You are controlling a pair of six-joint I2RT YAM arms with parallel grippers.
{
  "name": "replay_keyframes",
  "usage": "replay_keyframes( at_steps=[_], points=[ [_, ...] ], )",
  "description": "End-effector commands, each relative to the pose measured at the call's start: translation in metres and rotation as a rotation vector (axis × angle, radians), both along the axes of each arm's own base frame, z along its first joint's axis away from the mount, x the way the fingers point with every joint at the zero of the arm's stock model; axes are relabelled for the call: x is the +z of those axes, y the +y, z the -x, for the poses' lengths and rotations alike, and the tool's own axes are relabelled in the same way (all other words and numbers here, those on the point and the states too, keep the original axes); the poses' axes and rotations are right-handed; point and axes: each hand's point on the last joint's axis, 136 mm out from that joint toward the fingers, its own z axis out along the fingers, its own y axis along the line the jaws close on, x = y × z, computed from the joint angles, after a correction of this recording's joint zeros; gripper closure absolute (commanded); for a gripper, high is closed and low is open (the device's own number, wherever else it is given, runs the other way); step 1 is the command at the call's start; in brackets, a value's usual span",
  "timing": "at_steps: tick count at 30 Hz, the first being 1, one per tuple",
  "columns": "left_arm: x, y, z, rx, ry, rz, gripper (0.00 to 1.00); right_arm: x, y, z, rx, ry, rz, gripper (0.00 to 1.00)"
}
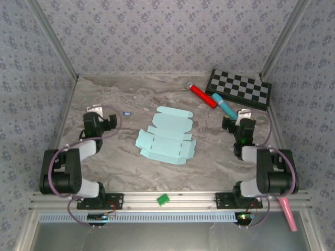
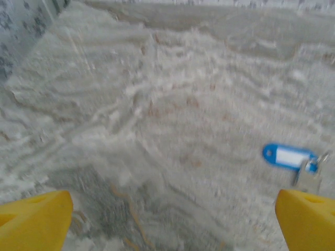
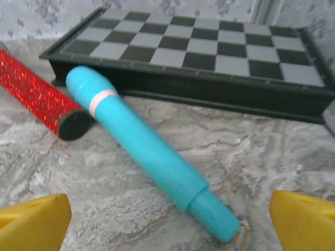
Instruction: Fold the paper box
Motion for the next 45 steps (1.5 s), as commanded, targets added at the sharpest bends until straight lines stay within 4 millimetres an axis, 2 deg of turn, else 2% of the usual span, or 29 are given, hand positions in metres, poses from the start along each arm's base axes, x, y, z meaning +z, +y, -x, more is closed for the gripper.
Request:
replay_keyframes(
  at_steps=[1, 3, 6, 9, 13, 15, 19, 20, 23, 28, 31, 37, 40, 45],
  points=[
    [0.018, -0.005, 0.006, 0.028, 0.073, 0.076, 0.01, 0.019, -0.01, 0.004, -0.071, 0.047, -0.067, 0.0],
    [0.022, -0.02, 0.01, -0.007, 0.118, 0.114, 0.01, 0.032, -0.003, 0.004, -0.037, 0.1, -0.132, 0.0],
    [0.021, -0.058, 0.017, -0.109, 0.223, 0.162, 0.01, 0.048, 0.025, 0.007, 0.065, 0.206, -0.196, 0.0],
    [0.017, -0.105, 0.021, -0.232, 0.333, 0.192, 0.03, 0.056, 0.069, 0.014, 0.204, 0.293, -0.193, 0.05],
    [0.007, -0.173, 0.023, -0.403, 0.431, 0.178, 0.22, 0.059, 0.137, 0.029, 0.388, 0.357, -0.176, 0.13],
    [0.001, -0.2, 0.019, -0.458, 0.463, 0.193, 0.31, 0.056, 0.174, 0.04, 0.48, 0.381, -0.161, 0.18],
    [-0.009, -0.253, 0.01, -0.572, 0.527, 0.199, 0.49, 0.043, 0.234, 0.061, 0.594, 0.408, -0.194, 0.33],
    [-0.012, -0.265, 0.007, -0.599, 0.539, 0.199, 0.56, 0.037, 0.249, 0.066, 0.627, 0.416, -0.213, 0.4],
    [-0.022, -0.291, -0.003, -0.651, 0.568, 0.205, 0.67, 0.014, 0.283, 0.081, 0.682, 0.463, -0.225, 0.55],
    [-0.039, -0.321, -0.016, -0.721, 0.61, 0.195, 0.88, -0.024, 0.326, 0.097, 0.731, 0.549, -0.279, 0.75],
    [-0.05, -0.327, -0.025, -0.725, 0.628, 0.196, 1.0, -0.043, 0.34, 0.102, 0.728, 0.584, -0.312, 0.82],
    [-0.075, -0.322, -0.028, -0.691, 0.677, 0.176, 1.0, -0.074, 0.336, 0.102, 0.665, 0.636, -0.316, 0.87],
    [-0.089, -0.314, -0.025, -0.665, 0.701, 0.172, 1.0, -0.089, 0.327, 0.106, 0.625, 0.674, -0.289, 0.88],
    [-0.102, -0.297, -0.014, -0.624, 0.742, 0.157, 1.0, -0.107, 0.303, 0.107, 0.528, 0.726, -0.225, 0.89]
  ],
)
